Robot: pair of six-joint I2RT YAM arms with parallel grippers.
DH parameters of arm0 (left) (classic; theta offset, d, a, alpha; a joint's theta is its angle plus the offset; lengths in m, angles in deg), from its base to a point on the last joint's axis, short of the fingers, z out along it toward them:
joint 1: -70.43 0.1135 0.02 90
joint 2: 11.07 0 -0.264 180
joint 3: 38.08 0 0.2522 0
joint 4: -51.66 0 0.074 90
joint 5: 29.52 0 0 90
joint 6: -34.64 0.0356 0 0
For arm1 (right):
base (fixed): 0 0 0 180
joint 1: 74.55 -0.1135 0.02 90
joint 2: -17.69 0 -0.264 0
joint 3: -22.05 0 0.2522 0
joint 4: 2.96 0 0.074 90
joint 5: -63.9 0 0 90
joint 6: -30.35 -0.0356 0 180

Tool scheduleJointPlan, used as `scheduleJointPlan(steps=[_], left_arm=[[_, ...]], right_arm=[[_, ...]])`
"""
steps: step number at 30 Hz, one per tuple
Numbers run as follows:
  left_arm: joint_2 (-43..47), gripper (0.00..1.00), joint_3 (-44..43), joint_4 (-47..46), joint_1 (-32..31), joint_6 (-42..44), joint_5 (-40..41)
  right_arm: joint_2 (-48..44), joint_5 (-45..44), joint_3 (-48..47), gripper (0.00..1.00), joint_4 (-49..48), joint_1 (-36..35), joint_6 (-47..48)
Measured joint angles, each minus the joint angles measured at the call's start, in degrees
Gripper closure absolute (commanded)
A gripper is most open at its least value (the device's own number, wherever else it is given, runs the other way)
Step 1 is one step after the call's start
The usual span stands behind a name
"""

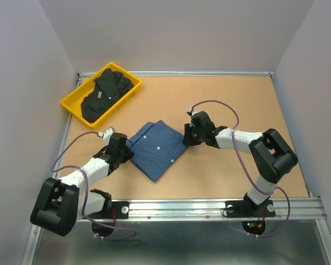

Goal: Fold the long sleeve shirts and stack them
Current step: Fold the shirt

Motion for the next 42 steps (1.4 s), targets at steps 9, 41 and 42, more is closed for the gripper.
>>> scheduleJointPlan(steps=[9,41,42], left_arm=[[-18.29,0.77,-15.67,0.20,2.54,6.80,-0.02],[-19.74,0.08,-32.81,14.51,-36.65,29.79,12.94],[-21.68,0.09,-33.64,14.67,-38.12,30.21,13.51]], right_arm=[[-6.40,5.27,12.02,0.78,-9.09,-1.92,-8.83],[-45.90,-9.03,18.75,0.00,5.73,10.54,-15.65],[-47.01,-9.44,19.08,0.00,6.08,10.62,-15.82]])
